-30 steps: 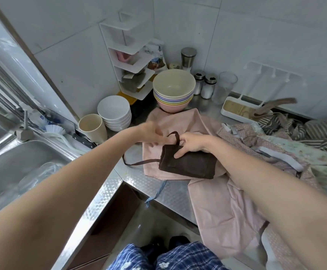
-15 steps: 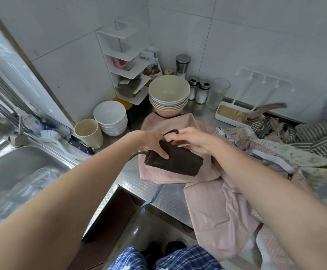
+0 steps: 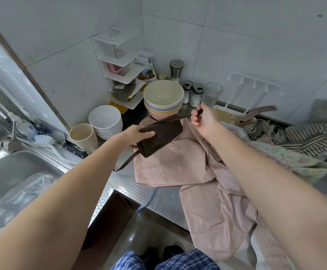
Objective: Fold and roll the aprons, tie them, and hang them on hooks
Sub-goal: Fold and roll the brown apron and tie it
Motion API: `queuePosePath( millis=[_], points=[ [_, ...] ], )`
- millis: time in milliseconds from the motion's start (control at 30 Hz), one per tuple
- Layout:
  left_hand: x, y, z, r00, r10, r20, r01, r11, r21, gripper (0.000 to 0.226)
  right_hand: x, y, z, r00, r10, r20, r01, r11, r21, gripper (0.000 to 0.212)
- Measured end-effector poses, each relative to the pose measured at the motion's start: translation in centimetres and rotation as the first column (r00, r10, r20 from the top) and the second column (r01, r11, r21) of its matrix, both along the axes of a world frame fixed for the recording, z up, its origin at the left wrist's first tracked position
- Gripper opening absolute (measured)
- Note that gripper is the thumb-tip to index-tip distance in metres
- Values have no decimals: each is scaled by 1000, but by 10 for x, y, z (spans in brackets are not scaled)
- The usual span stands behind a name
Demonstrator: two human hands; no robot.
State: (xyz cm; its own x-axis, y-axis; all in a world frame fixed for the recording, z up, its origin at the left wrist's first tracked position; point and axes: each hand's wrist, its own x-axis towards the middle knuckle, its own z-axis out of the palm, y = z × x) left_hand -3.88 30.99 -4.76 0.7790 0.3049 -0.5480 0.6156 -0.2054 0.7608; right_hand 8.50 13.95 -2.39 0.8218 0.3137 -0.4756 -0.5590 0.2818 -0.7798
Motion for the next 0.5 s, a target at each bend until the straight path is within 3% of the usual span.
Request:
queuePosePath(
  millis=[67,167,267,367,433,500],
  points=[
    [-3,8,2,989,150,17,-146,980,-133,47,-4,-8,-8,999,42,-31,-41,999,30,37],
    [-5,18,9,924,374,77,-312,856,-413,44,-14,-21,-25,977,177,-120,-175,984,30,37],
    [-4,23,19,904,384,189,-234,813,-532,33,-25,-27,-35,949,269,-163,-277,961,-23,37],
    [-4,21,34,937,229,264,-35,813,-582,22,-28,-22,-37,933,312,-180,-328,942,-72,37],
    [-5,20,46,968,-37,248,178,799,-575,43,-31,-20,-32,917,368,-154,-385,917,-102,37],
    [-5,17,57,913,-392,112,394,781,-484,48,-29,-20,-25,895,436,-93,-446,879,-167,35]
  ],
)
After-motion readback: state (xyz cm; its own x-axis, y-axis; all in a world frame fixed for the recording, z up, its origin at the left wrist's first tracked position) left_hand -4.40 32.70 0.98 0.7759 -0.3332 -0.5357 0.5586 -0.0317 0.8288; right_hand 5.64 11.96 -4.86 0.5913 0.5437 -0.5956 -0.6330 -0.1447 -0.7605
